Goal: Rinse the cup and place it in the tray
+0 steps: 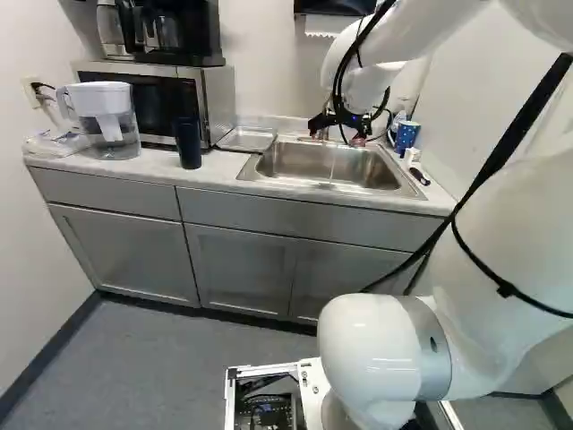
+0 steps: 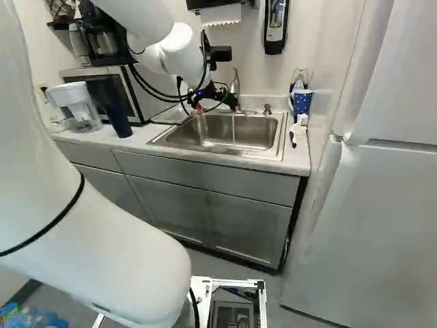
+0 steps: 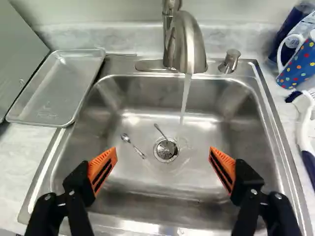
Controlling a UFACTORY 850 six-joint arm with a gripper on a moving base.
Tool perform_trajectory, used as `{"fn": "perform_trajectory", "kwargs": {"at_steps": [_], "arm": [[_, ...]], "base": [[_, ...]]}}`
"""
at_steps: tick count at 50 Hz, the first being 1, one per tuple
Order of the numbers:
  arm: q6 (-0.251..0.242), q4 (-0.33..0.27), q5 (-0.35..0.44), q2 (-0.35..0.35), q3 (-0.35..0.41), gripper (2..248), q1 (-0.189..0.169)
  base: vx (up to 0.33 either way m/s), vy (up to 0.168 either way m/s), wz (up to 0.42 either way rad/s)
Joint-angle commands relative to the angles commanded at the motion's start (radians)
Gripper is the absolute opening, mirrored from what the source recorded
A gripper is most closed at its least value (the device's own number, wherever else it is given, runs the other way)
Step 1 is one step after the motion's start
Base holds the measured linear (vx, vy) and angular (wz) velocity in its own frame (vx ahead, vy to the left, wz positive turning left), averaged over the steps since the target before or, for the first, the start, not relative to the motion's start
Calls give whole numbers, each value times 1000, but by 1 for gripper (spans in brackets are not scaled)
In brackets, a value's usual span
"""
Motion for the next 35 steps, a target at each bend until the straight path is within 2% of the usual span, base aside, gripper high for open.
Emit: {"fn": "perform_trajectory", "kwargs": {"at_steps": [24,35], "arm": [[0,2,0,0,0,247,1],[0,2,2,1,1,247,20]], "base": [[0,0,0],[0,0,0]]}}
